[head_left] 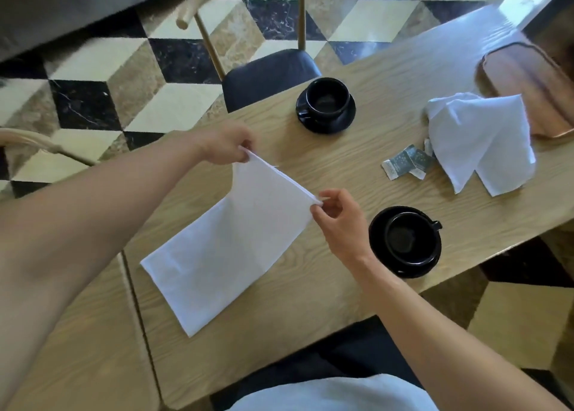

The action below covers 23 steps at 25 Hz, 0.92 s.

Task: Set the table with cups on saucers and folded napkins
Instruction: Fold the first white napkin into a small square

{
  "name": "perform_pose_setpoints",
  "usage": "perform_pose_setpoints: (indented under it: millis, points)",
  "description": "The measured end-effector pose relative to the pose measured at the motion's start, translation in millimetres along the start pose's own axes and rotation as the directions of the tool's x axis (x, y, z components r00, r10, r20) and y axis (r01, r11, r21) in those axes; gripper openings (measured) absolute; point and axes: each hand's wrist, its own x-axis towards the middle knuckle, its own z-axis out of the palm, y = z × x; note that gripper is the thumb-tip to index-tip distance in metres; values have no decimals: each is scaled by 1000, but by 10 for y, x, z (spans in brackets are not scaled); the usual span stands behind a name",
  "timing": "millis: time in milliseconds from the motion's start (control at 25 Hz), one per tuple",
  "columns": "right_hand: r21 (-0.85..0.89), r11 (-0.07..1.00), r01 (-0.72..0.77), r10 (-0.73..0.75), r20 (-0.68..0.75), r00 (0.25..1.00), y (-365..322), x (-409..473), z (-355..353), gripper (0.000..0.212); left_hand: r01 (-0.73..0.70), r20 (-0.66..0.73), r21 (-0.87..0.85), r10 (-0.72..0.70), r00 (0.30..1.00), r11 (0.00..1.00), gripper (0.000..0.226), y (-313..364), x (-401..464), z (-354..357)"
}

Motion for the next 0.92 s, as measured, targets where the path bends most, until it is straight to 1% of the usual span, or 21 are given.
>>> perform_pose_setpoints:
  millis: [80, 160, 200, 240, 320, 400, 520, 600, 640, 720, 800, 840, 920]
  points:
    - [-27, 999, 45, -43, 82, 996, -340, 145, 98, 23, 124, -170, -103, -140, 975, 987, 2, -237, -436, -223]
    - [-40, 992, 117, -110, 155, 982, -737, 297, 246, 15, 194, -301, -301, -286, 910, 934, 4, -448, -903, -398]
    - [-24, 988, 152, -145, 179, 973, -969, 371, 341, 8, 190, -357, -416, -352, 866, 889, 6, -551, -1148, -483]
    - [-14, 982, 191, -184, 198, 963, -1199, 427, 430, 2, 169, -401, -514, -410, 819, 841, 7, -621, -1380, -555]
    - [4, 962, 272, -264, 249, 932, -1712, 512, 636, 5, 91, -480, -667, -519, 707, 740, 8, -719, -1835, -727]
    - [56, 947, 318, -320, 288, 903, -2232, 580, 818, 8, -10, -542, -746, -598, 591, 666, 9, -763, -2176, -938]
    - [129, 898, 420, -438, 315, 842, -2962, 581, 1009, 8, -194, -646, -752, -647, 406, 630, 7, -720, -2590, -1237]
    - [194, 861, 470, -509, 316, 801, -3306, 532, 1043, 9, -292, -720, -693, -622, 308, 659, 2, -628, -2792, -1367]
    - [221, 844, 489, -536, 321, 781, -3400, 499, 1042, 8, -323, -749, -662, -603, 275, 676, 1, -570, -2868, -1387]
    - [248, 816, 522, -578, 345, 740, -3452, 408, 995, 5, -385, -769, -636, -594, 237, 669, 7, -457, -2996, -1329]
    - [243, 811, 533, -585, 383, 715, -3324, 334, 915, 5, -380, -769, -636, -590, 246, 671, 4, -382, -3064, -1108]
    - [221, 813, 539, -580, 402, 709, -3201, 301, 863, 5, -342, -774, -634, -571, 276, 694, 4, -351, -3083, -929]
    - [135, 818, 559, -557, 427, 712, -2834, 223, 739, 8, -259, -769, -623, -518, 374, 738, 11, -284, -3082, -434]
